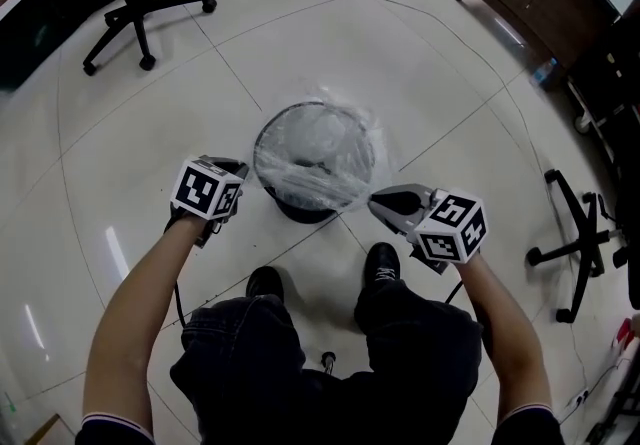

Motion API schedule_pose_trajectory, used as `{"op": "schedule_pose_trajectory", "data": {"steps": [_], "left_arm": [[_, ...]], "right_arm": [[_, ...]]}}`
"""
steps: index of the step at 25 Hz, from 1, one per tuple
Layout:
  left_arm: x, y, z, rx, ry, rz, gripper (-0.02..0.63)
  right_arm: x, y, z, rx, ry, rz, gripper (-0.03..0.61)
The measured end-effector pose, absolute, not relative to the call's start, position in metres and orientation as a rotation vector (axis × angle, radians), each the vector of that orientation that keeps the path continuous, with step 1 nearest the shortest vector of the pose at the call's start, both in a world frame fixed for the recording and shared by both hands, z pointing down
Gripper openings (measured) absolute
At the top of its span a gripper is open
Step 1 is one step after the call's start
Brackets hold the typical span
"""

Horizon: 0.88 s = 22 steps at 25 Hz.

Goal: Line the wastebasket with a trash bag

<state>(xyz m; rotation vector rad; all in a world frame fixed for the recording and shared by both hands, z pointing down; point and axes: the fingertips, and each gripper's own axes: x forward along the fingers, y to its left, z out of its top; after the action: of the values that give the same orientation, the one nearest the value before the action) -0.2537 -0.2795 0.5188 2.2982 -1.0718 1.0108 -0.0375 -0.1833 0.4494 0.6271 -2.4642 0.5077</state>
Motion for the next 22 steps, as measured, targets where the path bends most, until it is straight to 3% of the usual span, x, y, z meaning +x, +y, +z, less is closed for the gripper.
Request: {"op": "schedule_pose_trajectory", "data": {"steps": [22], "left_arm": [[-0.262,-0.222,0.543,2.205,-1.039,1.076,0.011]], "right_arm": [[-0.014,-0.152,0.513,0.600,-2.353,0.654,0.002]]}}
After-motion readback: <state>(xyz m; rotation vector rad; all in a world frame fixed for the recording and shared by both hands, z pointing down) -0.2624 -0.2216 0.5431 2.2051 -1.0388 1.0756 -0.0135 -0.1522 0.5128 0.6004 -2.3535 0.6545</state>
